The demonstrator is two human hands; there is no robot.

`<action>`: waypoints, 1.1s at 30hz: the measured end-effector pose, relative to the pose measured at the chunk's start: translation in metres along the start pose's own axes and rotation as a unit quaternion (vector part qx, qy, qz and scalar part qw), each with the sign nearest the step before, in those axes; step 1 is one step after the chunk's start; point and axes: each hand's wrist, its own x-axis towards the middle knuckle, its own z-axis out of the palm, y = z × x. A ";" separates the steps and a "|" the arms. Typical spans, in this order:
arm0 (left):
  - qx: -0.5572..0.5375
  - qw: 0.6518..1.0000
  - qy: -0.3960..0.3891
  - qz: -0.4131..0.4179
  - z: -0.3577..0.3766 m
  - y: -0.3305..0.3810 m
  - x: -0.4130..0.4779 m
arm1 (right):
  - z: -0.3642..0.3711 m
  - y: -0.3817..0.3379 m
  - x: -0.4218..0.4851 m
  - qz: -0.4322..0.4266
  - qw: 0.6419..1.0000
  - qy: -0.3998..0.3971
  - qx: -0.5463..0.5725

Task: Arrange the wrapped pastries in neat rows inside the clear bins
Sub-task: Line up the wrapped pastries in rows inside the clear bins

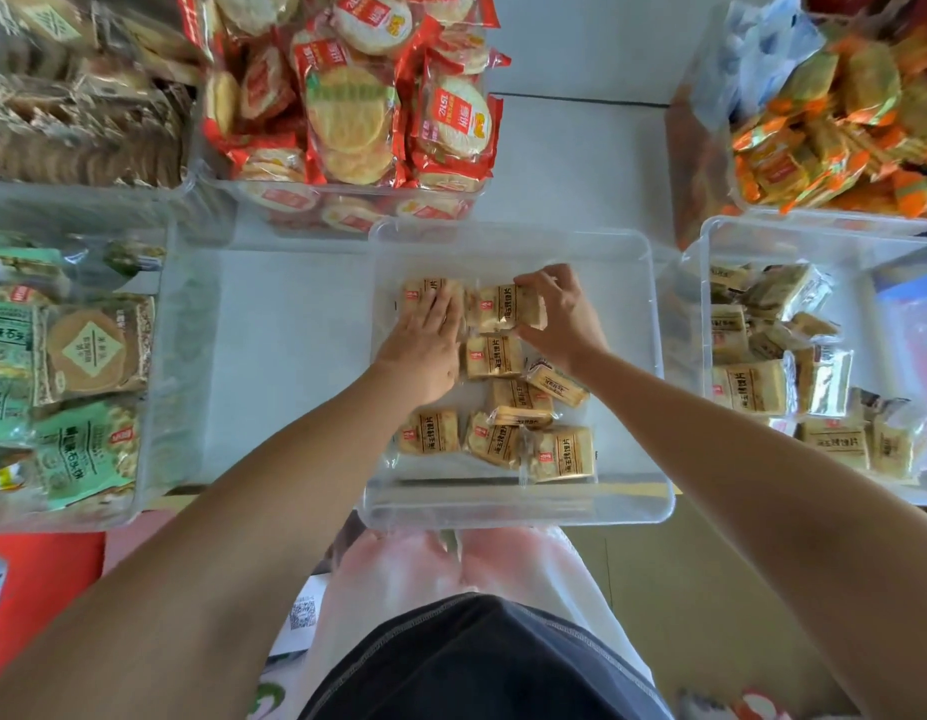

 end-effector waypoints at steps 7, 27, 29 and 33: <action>-0.027 0.999 0.001 -0.037 0.005 0.009 0.006 | 0.024 0.001 0.015 0.021 0.998 0.041 -0.048; -0.042 0.992 0.050 0.112 0.018 0.047 -0.012 | 0.007 0.024 -0.059 0.100 0.977 -0.144 -0.117; -0.078 0.990 0.042 0.108 0.022 0.049 -0.015 | 0.006 0.023 -0.060 0.118 0.977 -0.144 -0.109; -0.182 0.980 0.037 0.067 0.019 0.046 -0.018 | 0.000 0.022 -0.061 0.146 0.973 -0.171 -0.042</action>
